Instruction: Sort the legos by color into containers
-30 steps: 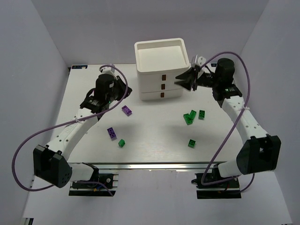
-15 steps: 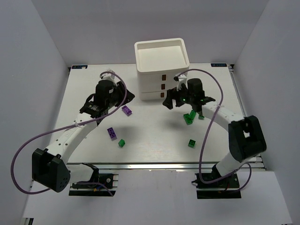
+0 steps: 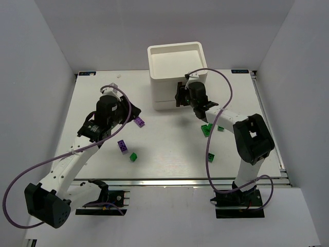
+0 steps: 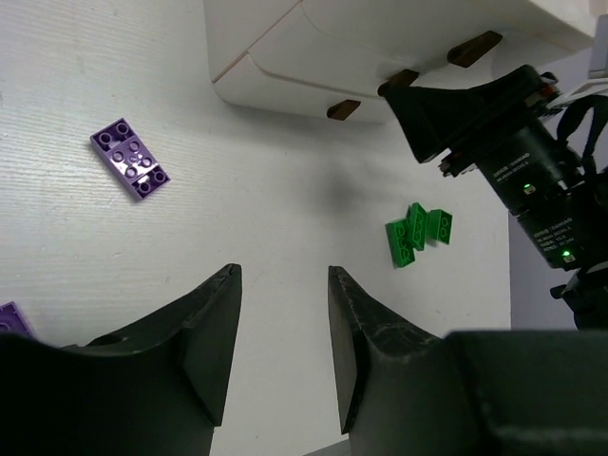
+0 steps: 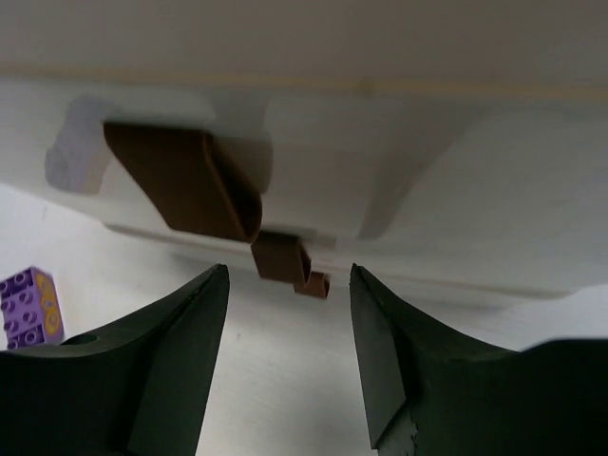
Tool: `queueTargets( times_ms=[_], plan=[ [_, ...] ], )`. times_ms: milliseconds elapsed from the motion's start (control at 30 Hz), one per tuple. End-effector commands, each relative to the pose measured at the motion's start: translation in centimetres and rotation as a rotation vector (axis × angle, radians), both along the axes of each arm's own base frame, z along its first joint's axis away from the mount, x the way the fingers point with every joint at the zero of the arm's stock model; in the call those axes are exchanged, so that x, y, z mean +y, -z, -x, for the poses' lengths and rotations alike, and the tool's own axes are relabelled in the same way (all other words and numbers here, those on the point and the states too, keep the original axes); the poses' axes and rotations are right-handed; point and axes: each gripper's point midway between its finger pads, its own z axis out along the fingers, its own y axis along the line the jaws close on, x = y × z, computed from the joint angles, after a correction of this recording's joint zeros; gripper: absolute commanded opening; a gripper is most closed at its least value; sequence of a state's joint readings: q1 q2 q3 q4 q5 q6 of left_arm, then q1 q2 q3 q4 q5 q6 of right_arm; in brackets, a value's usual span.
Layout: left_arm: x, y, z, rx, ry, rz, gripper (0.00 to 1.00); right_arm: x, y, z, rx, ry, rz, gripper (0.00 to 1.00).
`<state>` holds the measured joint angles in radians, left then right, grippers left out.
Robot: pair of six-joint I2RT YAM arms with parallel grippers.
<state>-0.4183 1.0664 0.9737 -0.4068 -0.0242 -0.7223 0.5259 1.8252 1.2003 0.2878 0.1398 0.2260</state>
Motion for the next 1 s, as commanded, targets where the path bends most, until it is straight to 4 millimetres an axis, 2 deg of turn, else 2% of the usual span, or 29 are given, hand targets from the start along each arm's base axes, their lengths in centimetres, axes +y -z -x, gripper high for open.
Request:
queueTargets(
  times_ms=[0,133,333,400,433,467,500,533,633,700,833,967],
  plan=[
    [1.0,0.4,0.4,0.018,-0.03,-0.03,0.52,0.1,-3.6,-2.5,-0.139,0.066,-0.048,0.59],
    [0.9,0.6,0.3,0.025,-0.023,-0.041,0.52,0.4,-3.4,-3.2,-0.153,0.078,-0.052,0.55],
    [0.7,0.7,-0.2,0.034,-0.007,-0.064,0.52,1.3,-3.8,-3.7,-0.207,0.023,-0.067,0.41],
    [0.6,0.7,-0.3,0.036,-0.006,-0.066,0.52,2.0,-4.2,-3.4,-0.263,-0.035,-0.065,0.31],
    [0.6,0.7,-0.3,0.036,-0.006,-0.068,0.52,1.9,-4.3,-3.4,-0.289,-0.053,-0.048,0.13],
    [0.6,0.7,-0.3,0.037,-0.006,-0.066,0.52,1.9,-4.5,-3.3,-0.315,-0.068,-0.041,0.03],
    [0.6,0.9,-0.3,0.043,-0.003,-0.068,0.52,1.9,-4.3,-3.1,-0.328,-0.081,-0.03,0.0],
    [0.6,0.8,-0.4,0.041,-0.005,-0.068,0.52,2.3,-4.9,-3.2,-0.363,-0.101,-0.032,0.0],
    [0.5,0.8,-0.5,0.041,-0.003,-0.068,0.52,2.6,-4.5,-2.7,-0.399,-0.166,-0.011,0.0],
    [0.5,0.7,-0.6,0.04,-0.003,-0.071,0.52,3.2,-5.4,-2.3,-0.469,-0.25,0.006,0.0],
    [0.4,0.7,-0.8,0.04,-0.001,-0.071,0.52,2.1,-6.3,-2.8,-0.465,-0.222,-0.021,0.0],
    [0.3,0.8,-0.9,0.038,0.0,-0.066,0.52,1.5,-6.6,-2.2,-0.452,-0.212,-0.032,0.0]
  ],
)
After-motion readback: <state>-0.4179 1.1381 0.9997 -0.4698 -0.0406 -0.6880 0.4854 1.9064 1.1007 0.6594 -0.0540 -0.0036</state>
